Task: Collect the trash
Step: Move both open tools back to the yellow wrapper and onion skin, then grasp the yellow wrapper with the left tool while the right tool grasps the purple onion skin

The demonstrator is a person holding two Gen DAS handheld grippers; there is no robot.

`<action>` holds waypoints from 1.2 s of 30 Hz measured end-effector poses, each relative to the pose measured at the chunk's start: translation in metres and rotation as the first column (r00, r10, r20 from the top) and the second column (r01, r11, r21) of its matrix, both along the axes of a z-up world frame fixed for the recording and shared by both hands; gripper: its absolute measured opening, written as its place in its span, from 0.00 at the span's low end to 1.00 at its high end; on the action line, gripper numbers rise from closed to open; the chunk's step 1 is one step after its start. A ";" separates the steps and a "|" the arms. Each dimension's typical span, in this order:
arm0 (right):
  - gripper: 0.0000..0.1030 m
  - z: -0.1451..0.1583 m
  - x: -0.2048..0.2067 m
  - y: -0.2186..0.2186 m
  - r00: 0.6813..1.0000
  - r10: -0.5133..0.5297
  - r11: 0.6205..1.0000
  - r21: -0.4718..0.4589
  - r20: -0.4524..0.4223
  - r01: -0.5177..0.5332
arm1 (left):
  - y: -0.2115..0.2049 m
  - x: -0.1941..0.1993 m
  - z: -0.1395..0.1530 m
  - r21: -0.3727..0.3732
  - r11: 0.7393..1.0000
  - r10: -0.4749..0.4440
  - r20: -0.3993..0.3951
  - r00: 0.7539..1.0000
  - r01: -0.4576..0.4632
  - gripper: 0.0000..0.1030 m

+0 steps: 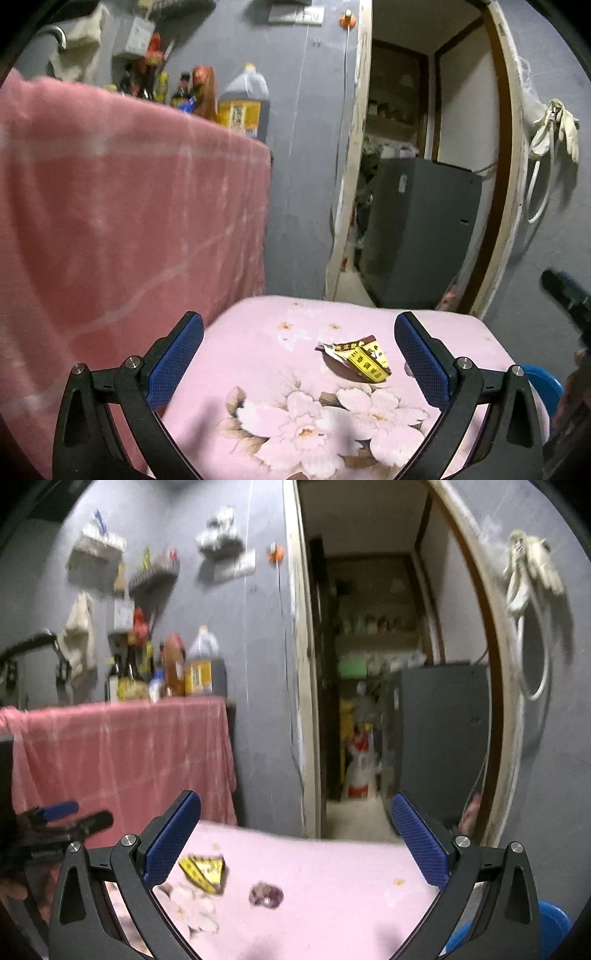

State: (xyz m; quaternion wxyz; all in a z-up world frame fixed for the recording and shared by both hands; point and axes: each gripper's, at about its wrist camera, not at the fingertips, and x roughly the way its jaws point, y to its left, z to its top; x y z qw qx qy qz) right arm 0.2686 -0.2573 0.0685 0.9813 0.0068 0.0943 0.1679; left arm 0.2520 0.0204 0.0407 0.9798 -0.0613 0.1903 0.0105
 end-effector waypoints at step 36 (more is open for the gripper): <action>0.72 -0.097 0.096 0.032 0.769 0.087 0.963 -0.144 -0.634 -0.228 | -0.013 0.094 -0.047 -0.236 0.958 -0.241 -0.368 0.898 0.161 0.24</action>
